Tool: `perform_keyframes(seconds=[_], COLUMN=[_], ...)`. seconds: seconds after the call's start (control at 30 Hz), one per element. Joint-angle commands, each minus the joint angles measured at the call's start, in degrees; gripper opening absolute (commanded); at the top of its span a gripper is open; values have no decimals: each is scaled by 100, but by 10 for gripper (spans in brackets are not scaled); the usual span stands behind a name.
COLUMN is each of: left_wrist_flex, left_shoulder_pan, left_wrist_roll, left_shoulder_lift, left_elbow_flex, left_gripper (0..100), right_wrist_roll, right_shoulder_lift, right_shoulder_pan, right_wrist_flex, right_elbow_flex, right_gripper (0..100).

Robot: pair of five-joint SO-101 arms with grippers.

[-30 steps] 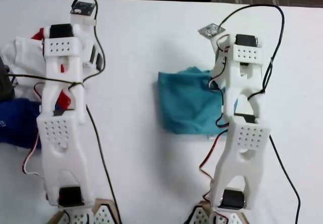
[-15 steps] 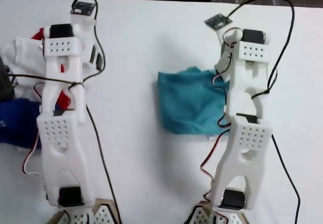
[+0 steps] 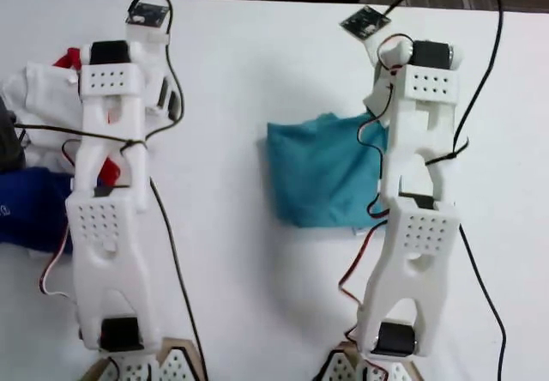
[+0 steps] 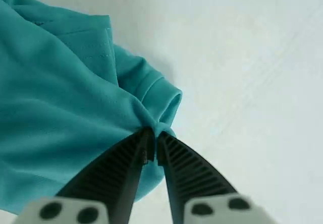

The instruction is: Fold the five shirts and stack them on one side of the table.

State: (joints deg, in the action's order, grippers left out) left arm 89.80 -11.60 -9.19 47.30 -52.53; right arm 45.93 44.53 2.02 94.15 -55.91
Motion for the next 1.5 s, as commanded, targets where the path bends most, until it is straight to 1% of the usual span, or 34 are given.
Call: perform_keyframes(seconds=[0.0,0.1,0.2,0.5,0.57,0.67,0.73,0.83,0.87,1.07,1.23,1.37,1.47], left_wrist_flex=[-44,-44,-44,-44,-44,-44,-44,-44,-44,-62,-70,-70,-79], left_shoulder_pan=[44,44,44,44,44,44,44,44,44,44,44,44,44], left_wrist_roll=[-18,-18,-18,-18,-18,-18,-26,-26,-26,-26,-26,-26,-26], left_shoulder_lift=[-413,-413,-413,-413,-413,-413,-413,-413,-413,-404,-404,-404,-396], left_elbow_flex=[-31,-31,-31,-31,-31,-31,-31,-31,-31,-4,-4,-4,-4], left_gripper=[210,210,210,210,210,210,210,210,210,210,210,210,210], right_wrist_roll=[62,114,440,527,536,545,492,-9,-70,-9,791,1600,2127], right_shoulder_lift=[-470,-426,-224,136,136,92,-13,-136,-145,215,901,919,963], right_shoulder_pan=[-92,-48,-13,84,92,110,110,-154,-286,-1033,-1226,-1314,-1393], right_wrist_flex=[-242,-602,-760,-435,-365,-330,-303,-215,-207,-259,-171,154,145], right_elbow_flex=[-220,-211,-255,-264,-264,-413,-651,-967,-985,-905,-923,-923,-923], right_gripper=[20,20,20,26,70,199,255,258,256,255,256,257,257])
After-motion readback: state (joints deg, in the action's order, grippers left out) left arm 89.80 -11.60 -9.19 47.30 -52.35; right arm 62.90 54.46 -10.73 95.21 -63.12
